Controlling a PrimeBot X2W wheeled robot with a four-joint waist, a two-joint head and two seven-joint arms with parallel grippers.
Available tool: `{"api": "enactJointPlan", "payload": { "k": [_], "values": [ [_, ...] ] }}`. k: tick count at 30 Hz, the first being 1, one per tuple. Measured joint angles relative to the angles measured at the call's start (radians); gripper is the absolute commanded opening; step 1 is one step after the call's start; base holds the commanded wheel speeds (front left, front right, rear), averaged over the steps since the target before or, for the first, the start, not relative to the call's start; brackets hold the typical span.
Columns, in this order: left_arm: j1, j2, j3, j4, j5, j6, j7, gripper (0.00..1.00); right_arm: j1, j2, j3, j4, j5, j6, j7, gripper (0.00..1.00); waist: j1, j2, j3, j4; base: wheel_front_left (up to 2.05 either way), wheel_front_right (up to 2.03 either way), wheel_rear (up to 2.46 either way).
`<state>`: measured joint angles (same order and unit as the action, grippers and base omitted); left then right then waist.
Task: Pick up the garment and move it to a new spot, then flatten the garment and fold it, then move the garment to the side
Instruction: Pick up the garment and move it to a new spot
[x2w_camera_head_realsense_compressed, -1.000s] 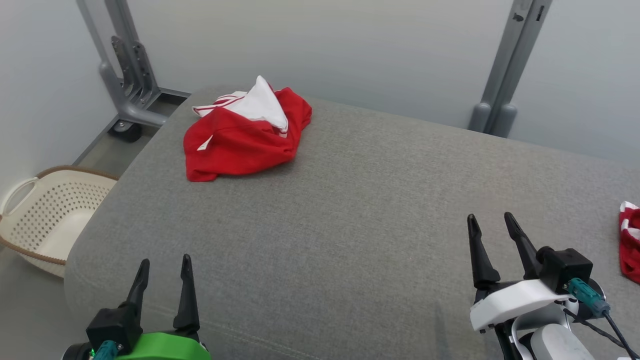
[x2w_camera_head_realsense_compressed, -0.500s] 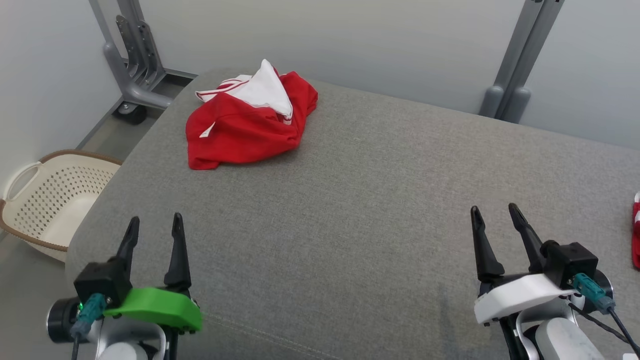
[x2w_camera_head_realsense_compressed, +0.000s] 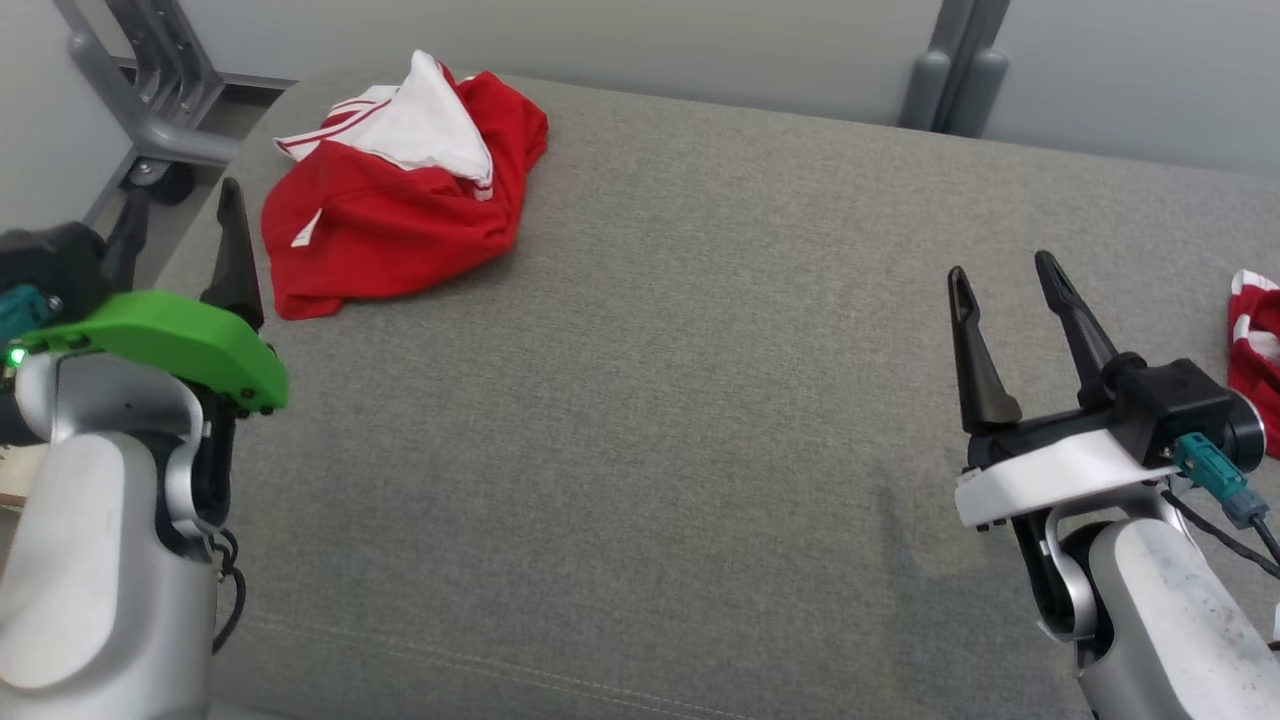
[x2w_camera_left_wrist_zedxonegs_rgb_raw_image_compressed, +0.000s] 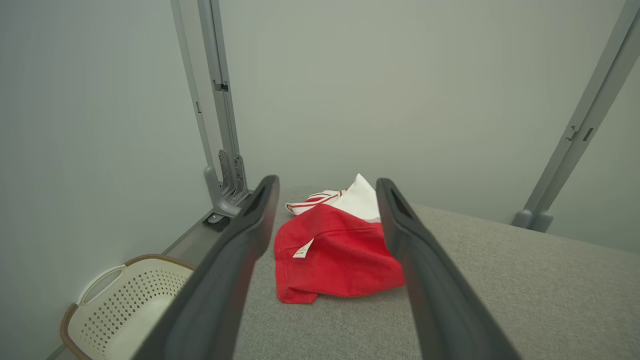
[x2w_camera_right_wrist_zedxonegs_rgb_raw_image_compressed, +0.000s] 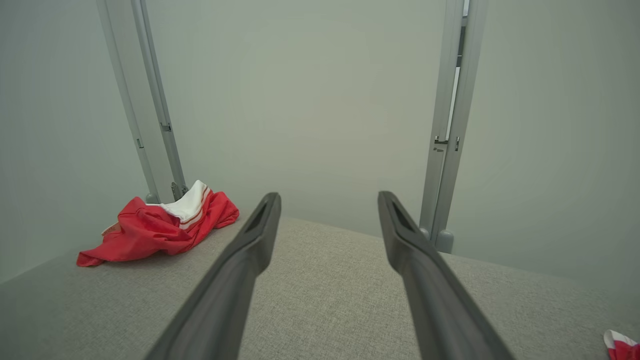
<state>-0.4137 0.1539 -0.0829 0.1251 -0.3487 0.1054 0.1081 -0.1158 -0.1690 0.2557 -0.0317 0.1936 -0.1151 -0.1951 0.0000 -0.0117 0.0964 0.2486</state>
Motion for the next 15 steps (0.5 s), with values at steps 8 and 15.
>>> {"api": "enactJointPlan", "payload": {
  "k": [8,15],
  "values": [
    [-0.17,0.059,0.079,0.112,-0.079,-0.001,0.168,1.0,-0.076,-0.028,0.01,-0.061,-0.028,0.002,0.039,1.0,0.0,0.0,0.088,-0.088,0.0,0.0,0.0],
    [-0.27,0.121,0.145,0.171,-0.126,-0.001,0.284,1.0,-0.113,-0.039,0.018,-0.097,-0.039,0.013,0.066,1.0,0.0,0.0,0.178,-0.165,0.0,0.0,0.0]
  ]
}}
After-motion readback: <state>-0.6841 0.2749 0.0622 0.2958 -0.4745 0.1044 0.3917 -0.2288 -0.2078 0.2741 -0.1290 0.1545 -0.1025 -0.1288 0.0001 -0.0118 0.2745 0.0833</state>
